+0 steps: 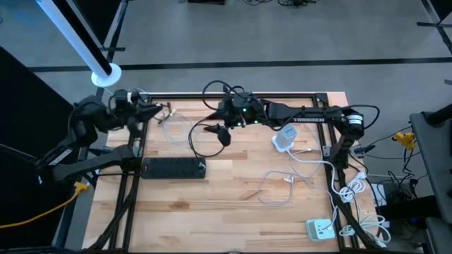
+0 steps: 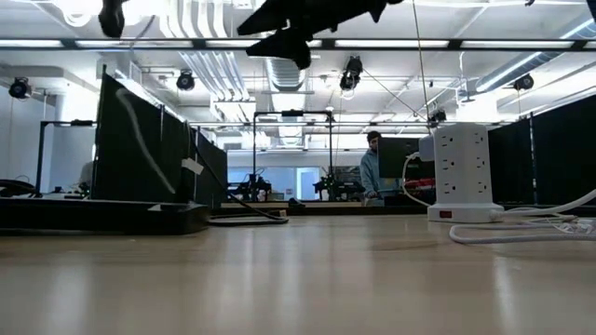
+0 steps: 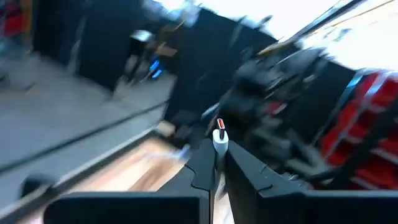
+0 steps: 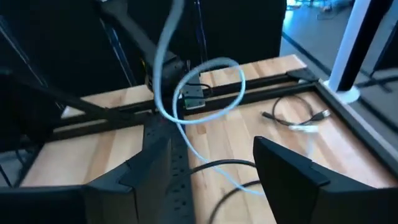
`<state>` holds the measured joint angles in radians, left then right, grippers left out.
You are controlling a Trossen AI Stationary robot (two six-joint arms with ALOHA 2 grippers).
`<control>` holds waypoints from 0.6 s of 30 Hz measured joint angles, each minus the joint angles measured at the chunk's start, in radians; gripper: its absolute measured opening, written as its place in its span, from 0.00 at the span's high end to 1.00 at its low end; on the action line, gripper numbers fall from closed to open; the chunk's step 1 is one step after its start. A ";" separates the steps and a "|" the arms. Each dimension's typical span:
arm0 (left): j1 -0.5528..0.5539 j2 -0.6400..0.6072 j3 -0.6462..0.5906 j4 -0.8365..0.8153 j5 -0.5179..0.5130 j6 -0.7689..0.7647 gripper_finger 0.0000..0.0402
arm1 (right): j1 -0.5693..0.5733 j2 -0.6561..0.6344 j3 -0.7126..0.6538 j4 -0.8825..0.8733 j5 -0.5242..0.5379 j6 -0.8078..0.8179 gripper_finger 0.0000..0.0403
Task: Insert USB
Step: Insert the light blue charger cable into the black outlet extension
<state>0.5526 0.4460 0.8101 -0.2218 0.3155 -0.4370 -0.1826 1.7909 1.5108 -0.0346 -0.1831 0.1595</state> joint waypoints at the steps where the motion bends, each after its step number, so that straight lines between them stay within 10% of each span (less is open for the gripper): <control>1: 0.000 -0.001 0.000 0.048 0.025 -0.010 0.97 | 0.002 0.014 0.000 0.017 0.001 0.017 0.48; 18: 0.000 0.132 0.142 0.721 0.157 -0.193 0.97 | 0.023 0.080 0.029 -0.045 0.212 -0.309 0.48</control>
<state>0.5526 0.5784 0.9524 0.4995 0.4728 -0.6304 -0.1600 1.8706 1.5402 -0.0800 0.0291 -0.1495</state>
